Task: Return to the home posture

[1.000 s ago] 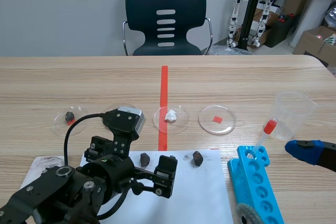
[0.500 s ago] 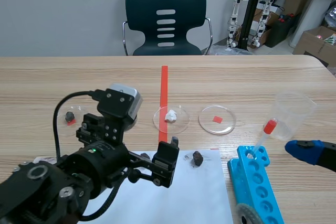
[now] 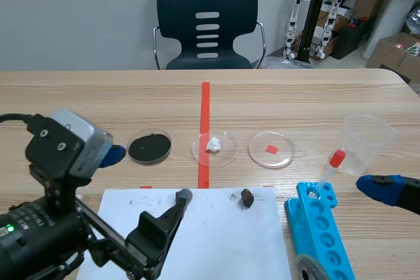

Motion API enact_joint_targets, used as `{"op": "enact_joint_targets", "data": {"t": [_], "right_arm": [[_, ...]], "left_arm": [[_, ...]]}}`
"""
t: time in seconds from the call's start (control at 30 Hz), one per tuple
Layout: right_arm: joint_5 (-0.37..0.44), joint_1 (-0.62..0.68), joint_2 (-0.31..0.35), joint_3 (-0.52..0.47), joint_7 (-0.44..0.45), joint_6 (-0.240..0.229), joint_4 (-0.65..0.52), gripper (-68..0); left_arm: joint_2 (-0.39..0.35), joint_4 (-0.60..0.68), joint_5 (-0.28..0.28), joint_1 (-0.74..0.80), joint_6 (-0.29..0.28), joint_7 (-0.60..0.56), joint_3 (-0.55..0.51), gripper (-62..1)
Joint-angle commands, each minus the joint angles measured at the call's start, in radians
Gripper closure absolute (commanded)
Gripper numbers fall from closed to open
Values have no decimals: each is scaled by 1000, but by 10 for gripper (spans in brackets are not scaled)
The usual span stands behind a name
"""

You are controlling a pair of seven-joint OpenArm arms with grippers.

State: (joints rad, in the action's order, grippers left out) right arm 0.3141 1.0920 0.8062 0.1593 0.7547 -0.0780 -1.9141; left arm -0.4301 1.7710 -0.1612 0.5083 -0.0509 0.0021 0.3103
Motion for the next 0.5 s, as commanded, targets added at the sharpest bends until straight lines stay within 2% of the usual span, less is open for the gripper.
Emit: {"op": "enact_joint_targets", "data": {"t": [0.0,0.07,0.2,0.47], "right_arm": [[4,-9,0,-3,16,0,-21,-591],[4,-9,0,-3,15,0,-21,-591],[4,-9,0,-3,15,0,-21,-591],[4,-9,0,-3,15,0,-21,-591]], "left_arm": [[-2,42,17,43,2,-37,-23,-623],[-6,72,43,96,-14,-63,-55,-623],[-6,125,108,194,-97,-130,-113,-623],[-6,209,121,360,-102,-254,-196,-623]]}}
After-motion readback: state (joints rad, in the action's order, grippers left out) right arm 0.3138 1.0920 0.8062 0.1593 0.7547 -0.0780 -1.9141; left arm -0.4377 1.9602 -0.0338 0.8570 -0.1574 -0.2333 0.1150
